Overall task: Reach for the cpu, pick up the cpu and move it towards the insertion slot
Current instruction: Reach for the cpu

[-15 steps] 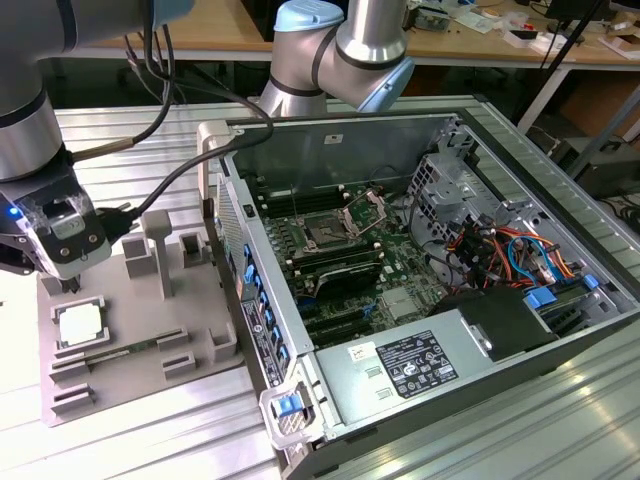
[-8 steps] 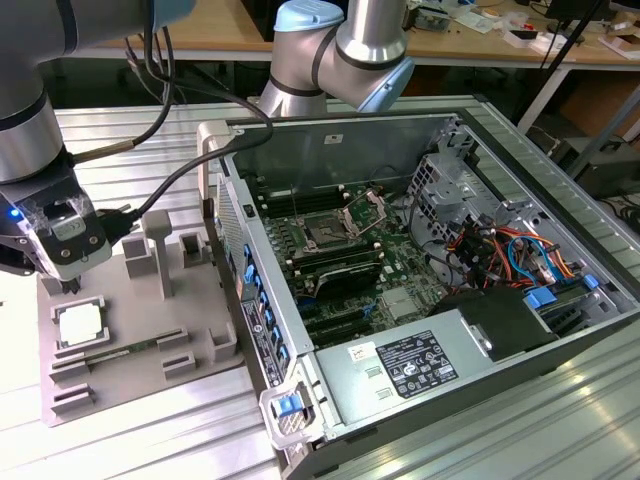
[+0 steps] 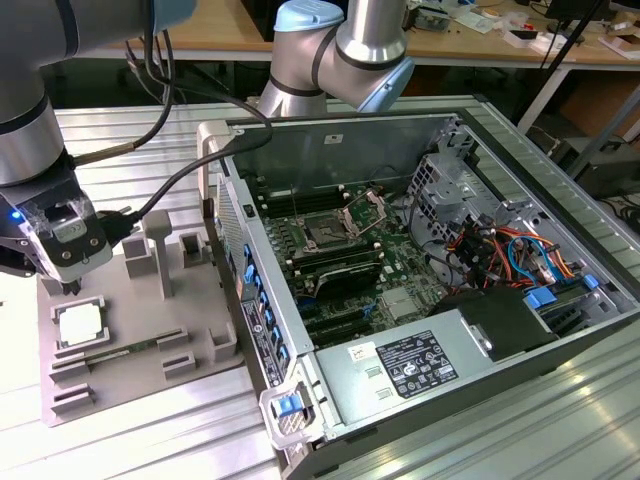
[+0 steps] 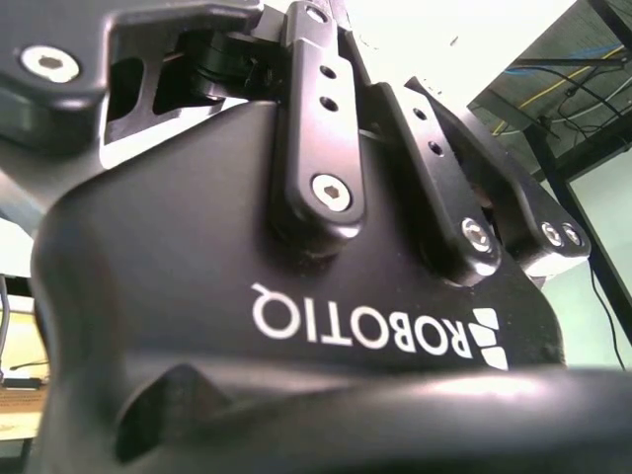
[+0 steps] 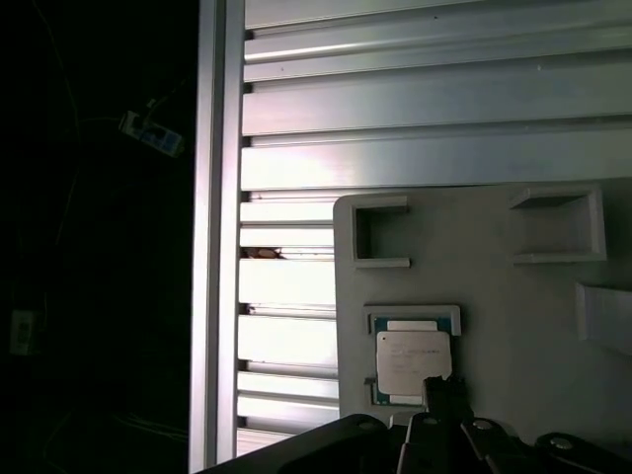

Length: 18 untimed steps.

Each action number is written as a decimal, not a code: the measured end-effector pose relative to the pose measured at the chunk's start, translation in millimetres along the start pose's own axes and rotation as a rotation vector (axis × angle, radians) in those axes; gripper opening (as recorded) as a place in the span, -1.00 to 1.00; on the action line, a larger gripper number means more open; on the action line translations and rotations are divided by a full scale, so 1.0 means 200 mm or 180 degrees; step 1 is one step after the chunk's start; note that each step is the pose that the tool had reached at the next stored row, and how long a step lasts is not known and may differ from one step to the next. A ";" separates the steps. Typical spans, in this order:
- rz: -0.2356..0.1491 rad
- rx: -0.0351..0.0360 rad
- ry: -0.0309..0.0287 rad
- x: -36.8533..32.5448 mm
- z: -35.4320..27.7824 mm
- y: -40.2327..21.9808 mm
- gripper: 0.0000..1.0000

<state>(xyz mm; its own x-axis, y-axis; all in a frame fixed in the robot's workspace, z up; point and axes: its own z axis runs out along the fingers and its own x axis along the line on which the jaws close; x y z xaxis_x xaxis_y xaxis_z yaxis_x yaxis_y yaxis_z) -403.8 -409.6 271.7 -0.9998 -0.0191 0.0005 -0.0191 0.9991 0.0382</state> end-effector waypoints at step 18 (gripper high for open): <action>0.0000 0.0000 0.0000 0.000 0.024 -0.001 -0.79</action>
<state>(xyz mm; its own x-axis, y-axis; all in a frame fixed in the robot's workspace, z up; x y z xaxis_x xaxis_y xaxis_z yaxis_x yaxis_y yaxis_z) -403.8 -409.6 266.9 -0.9998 -0.0191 0.0005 -0.0191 0.9991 0.0382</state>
